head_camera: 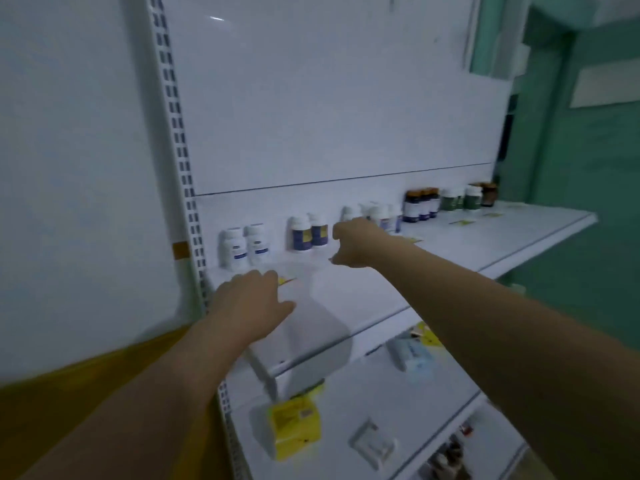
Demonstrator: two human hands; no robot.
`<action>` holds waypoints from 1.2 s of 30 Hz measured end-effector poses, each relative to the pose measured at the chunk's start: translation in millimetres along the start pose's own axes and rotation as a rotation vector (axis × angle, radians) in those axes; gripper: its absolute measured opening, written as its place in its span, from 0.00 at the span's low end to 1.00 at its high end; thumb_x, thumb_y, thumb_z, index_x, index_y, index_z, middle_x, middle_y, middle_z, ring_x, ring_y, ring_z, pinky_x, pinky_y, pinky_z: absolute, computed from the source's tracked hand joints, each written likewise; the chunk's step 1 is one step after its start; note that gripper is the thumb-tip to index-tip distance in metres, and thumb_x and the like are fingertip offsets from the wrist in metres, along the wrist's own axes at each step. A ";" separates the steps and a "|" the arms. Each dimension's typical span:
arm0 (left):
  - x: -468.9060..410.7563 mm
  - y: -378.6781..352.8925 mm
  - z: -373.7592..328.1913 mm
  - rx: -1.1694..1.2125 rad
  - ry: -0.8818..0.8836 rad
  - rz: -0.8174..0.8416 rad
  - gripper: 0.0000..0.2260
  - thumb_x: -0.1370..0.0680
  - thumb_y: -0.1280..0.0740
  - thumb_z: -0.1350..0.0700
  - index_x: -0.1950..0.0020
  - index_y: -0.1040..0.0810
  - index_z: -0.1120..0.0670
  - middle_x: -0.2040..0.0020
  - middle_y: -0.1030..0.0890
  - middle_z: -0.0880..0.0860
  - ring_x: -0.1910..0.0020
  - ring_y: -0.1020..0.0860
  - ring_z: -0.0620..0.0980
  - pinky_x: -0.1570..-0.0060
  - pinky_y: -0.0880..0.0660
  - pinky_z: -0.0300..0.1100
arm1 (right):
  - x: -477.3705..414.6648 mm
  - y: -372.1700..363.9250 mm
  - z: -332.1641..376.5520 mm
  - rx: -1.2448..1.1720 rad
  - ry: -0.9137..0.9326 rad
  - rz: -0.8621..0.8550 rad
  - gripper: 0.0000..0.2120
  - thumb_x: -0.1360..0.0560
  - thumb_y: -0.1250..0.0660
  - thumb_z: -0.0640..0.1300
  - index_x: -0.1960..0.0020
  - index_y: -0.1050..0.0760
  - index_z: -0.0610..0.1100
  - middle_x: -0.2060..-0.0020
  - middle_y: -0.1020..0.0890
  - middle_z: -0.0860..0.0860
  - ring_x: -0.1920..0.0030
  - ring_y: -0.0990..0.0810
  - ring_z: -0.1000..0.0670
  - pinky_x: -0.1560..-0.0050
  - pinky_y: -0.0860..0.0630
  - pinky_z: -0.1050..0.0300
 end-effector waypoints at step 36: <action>-426.0 -64.4 -782.7 0.124 -0.642 -0.124 0.18 0.22 0.40 0.44 0.39 0.29 0.55 0.41 0.25 0.57 0.42 0.27 0.57 0.55 0.35 0.45 | -37.2 44.4 -857.5 0.104 -0.672 -0.035 0.21 0.24 0.36 0.45 0.33 0.31 0.42 0.39 0.25 0.43 0.39 0.27 0.43 0.46 0.29 0.57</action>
Point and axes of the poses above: each hand's wrist, its own x-axis away from the middle knuckle, its own y-axis out of the back of the hand, z = x × y, the point moved 8 cm from there along -x, towards the middle knuckle
